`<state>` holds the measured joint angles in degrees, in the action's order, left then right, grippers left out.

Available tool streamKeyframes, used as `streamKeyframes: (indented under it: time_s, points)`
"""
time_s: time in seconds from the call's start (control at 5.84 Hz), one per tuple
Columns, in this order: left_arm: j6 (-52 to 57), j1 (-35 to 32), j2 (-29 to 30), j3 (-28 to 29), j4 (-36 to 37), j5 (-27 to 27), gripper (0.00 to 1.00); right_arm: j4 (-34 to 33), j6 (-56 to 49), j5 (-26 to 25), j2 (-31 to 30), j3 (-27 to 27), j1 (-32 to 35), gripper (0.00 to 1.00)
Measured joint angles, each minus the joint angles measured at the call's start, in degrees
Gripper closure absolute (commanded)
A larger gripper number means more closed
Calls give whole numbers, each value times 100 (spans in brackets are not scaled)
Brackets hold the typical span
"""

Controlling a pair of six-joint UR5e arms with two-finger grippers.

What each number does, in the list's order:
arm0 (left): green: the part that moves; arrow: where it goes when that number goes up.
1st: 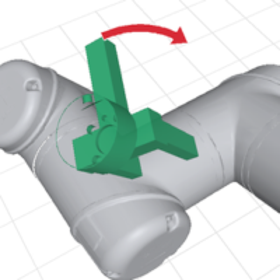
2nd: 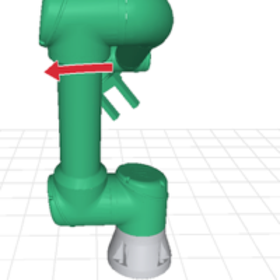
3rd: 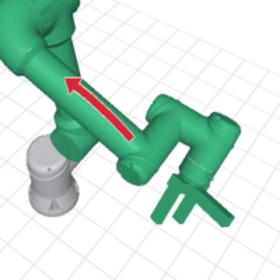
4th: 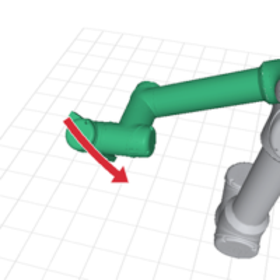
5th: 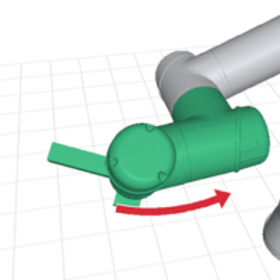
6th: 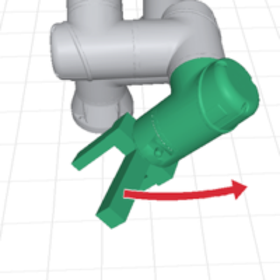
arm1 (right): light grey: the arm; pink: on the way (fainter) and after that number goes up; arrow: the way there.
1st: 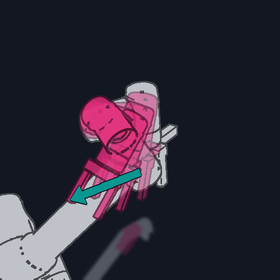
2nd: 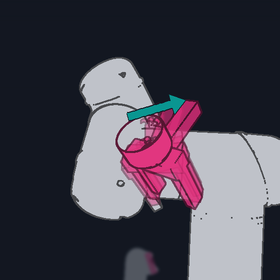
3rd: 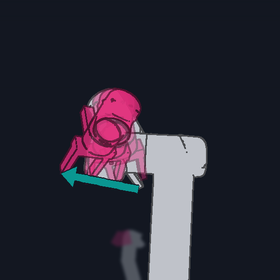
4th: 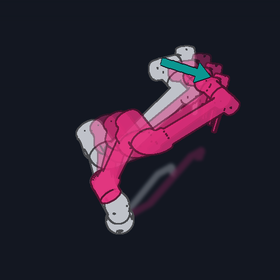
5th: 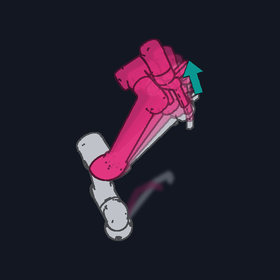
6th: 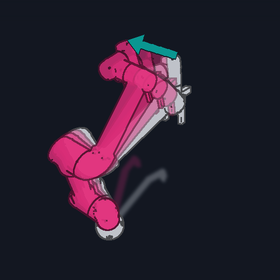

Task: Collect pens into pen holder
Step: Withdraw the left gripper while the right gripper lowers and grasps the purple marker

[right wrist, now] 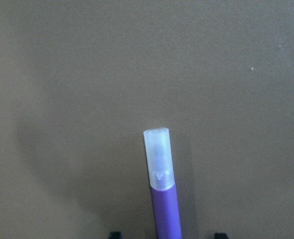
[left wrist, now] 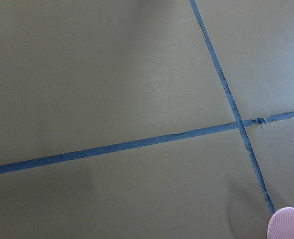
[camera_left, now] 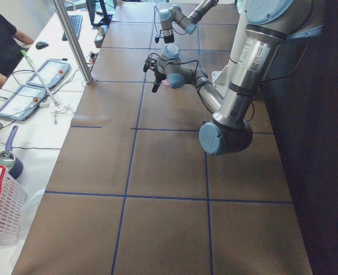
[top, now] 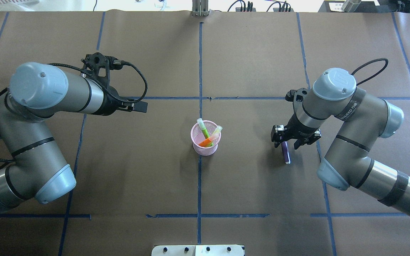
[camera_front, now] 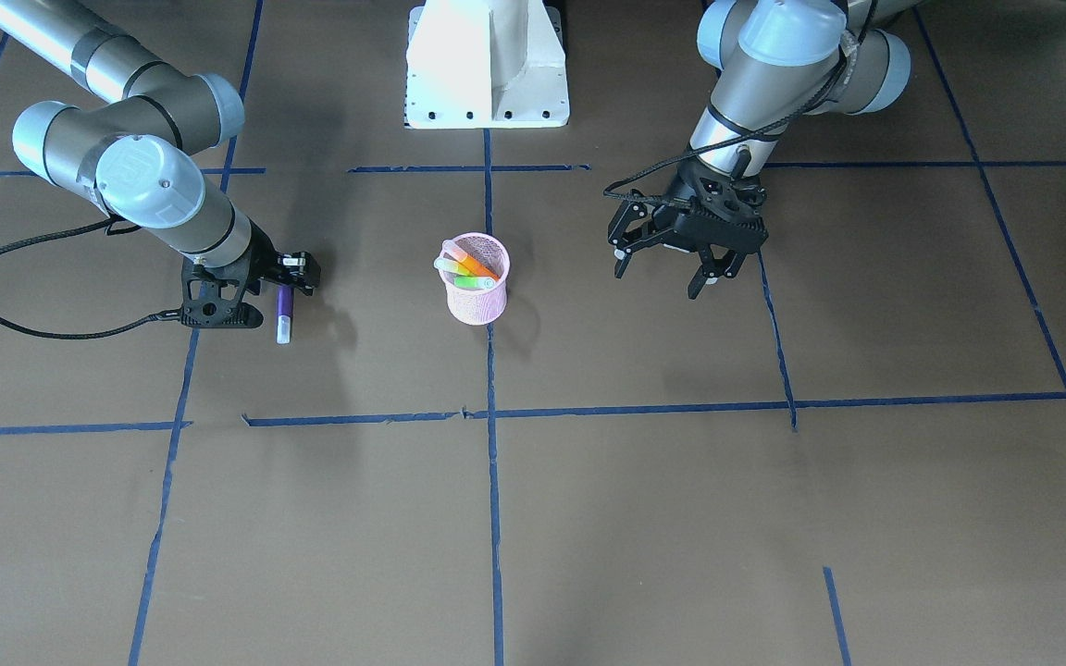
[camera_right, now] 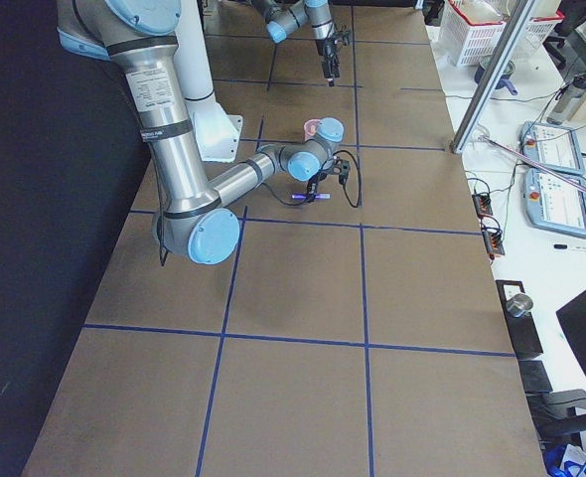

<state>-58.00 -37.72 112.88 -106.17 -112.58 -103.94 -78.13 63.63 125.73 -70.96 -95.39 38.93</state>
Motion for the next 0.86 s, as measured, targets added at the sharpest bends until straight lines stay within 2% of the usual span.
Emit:
streamKeyframes:
  time_s: [0.86]
  points:
    - [-1,2,-3,-28,0,-1,0,-7,-52,-249,124,66,-11,43]
